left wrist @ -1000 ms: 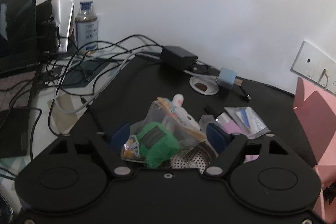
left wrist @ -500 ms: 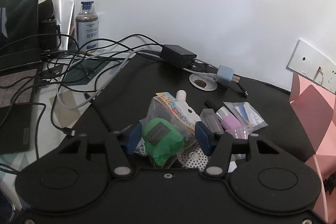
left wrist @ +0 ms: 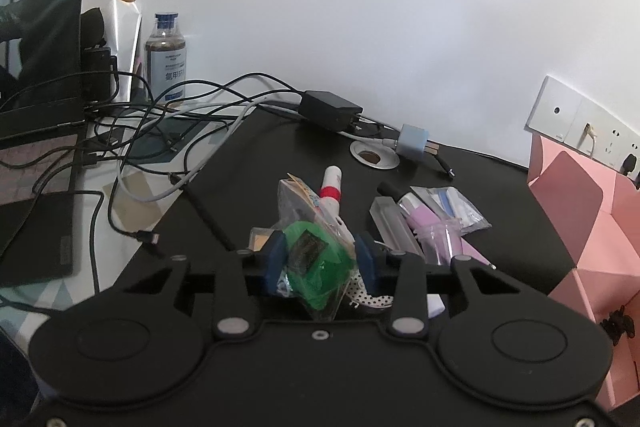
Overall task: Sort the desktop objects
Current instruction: 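Close the left gripper on the green plastic bag, then carry the green bag with the left gripper over the open pink box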
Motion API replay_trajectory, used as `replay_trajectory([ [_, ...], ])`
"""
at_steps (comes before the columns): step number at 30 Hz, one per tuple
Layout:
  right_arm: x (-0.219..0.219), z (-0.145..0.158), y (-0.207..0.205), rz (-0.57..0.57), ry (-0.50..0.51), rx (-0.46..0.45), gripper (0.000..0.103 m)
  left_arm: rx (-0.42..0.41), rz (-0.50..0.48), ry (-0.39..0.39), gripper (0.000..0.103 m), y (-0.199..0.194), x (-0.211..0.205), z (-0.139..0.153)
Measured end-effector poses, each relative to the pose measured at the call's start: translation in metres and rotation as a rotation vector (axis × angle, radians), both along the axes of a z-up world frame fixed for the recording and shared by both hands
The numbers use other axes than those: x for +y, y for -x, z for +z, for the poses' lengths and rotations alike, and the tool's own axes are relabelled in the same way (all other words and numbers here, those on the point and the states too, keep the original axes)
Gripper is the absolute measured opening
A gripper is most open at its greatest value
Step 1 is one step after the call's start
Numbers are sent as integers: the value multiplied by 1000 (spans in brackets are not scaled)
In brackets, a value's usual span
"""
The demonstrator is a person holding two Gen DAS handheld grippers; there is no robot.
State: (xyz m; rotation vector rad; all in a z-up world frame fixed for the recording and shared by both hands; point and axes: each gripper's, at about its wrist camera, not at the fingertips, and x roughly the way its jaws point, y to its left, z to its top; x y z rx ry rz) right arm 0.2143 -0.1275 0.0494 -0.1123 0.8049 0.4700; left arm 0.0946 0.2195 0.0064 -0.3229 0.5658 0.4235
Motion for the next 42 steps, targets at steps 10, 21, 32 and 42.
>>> replay_trajectory([
  [10, -2, -1, 3, -1, -11, 2, 102, -33, -22, -18, 38, 8, -10, 12],
  [21, -4, -2, 4, -14, -26, -1, 102, -78, -82, -31, 38, 14, -31, 27],
  [32, -7, -5, 4, -35, -45, 3, 102, -108, -179, -69, 38, 15, -57, 39],
  [42, -12, -6, 5, -55, -59, 4, 102, -145, -247, -83, 38, 14, -77, 50],
])
